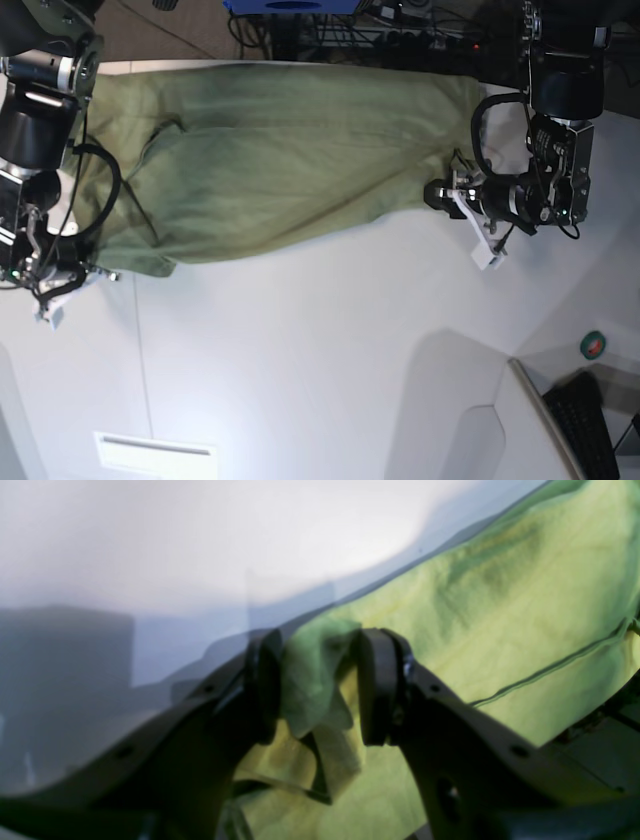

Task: Layout the t-shirt on the table in an organized manner, then fold the t-shirt properly
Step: 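Grasp the green shirt's strip ends with both grippers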

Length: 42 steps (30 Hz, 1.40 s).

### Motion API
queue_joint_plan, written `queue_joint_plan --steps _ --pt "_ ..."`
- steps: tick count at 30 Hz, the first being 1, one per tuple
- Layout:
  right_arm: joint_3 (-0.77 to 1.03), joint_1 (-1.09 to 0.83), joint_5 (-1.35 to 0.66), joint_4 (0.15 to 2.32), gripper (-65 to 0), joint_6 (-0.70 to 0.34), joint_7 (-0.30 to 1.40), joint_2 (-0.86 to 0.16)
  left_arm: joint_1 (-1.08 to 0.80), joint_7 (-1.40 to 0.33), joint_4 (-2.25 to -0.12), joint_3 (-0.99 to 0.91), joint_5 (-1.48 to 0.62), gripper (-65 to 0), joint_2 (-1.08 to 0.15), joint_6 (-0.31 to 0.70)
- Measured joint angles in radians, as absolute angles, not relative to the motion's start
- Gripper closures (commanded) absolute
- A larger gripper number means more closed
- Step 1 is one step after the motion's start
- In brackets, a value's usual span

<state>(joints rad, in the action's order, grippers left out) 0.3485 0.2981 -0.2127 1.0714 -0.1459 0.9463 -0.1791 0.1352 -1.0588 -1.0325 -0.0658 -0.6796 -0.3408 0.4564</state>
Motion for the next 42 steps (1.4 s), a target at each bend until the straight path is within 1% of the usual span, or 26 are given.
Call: queue_joint_plan --steps 1,2,3,4,5,12,18,20,23,27,30,36,42 --pt "0.348 0.298 -0.213 1.071 0.0 -0.146 0.946 -0.179 0.135 -1.059 -1.032 -0.066 -0.678 -21.4 -0.341 0.456" --pt "0.348 0.298 -0.213 1.071 0.0 -0.146 0.947 -0.179 0.136 -1.059 -1.032 -0.066 -0.674 -17.3 -0.341 0.453" --pt "0.348 0.298 -0.212 1.071 0.0 -0.146 0.947 -0.179 0.142 -1.067 -1.031 -0.065 -0.669 -11.8 -0.341 0.452" --pt "0.348 0.298 -0.214 1.071 0.0 -0.146 0.947 -0.179 0.148 -1.074 -1.031 -0.064 -0.65 -4.3 -0.341 0.449" --pt "0.348 0.298 -0.213 1.071 0.0 -0.146 0.947 -0.179 0.155 -1.081 -1.029 -0.064 -0.651 0.0 -0.34 0.445" --pt "0.348 0.298 -0.216 1.071 0.0 -0.146 0.947 -0.179 0.22 -1.087 -1.027 -0.062 -0.637 0.0 -0.336 0.442" --pt "0.348 0.305 -0.213 1.071 0.0 -0.146 0.947 -0.185 0.278 -1.096 -1.09 -0.062 -0.637 0.0 -0.336 0.442" --pt "0.345 0.319 -0.209 1.071 0.0 -0.146 0.923 -0.187 0.304 -1.095 -1.101 -0.062 -0.637 0.0 -0.336 0.442" --pt "0.271 0.331 -0.212 1.071 0.0 -0.146 0.87 -0.217 0.329 -1.096 -1.107 -0.062 -0.644 0.0 -0.336 0.442" --pt "0.145 0.322 -0.214 1.071 0.0 -0.146 0.769 -0.229 0.348 -1.095 -1.106 -0.062 -0.643 0.0 -0.335 0.442" --pt "0.084 0.319 -0.217 1.071 0.0 -0.15 0.687 -0.239 0.348 -1.097 -1.106 -0.062 -0.64 0.0 -0.337 0.442" --pt "-0.027 0.32 -0.211 1.071 0.0 -0.149 0.514 -0.305 0.346 -1.097 -1.106 -0.062 -0.637 0.0 -0.336 0.442" --pt "-0.126 0.318 -0.217 0.948 0.0 -0.157 0.272 -0.319 0.346 -1.097 -1.106 -0.062 -0.638 0.0 -0.339 0.442"
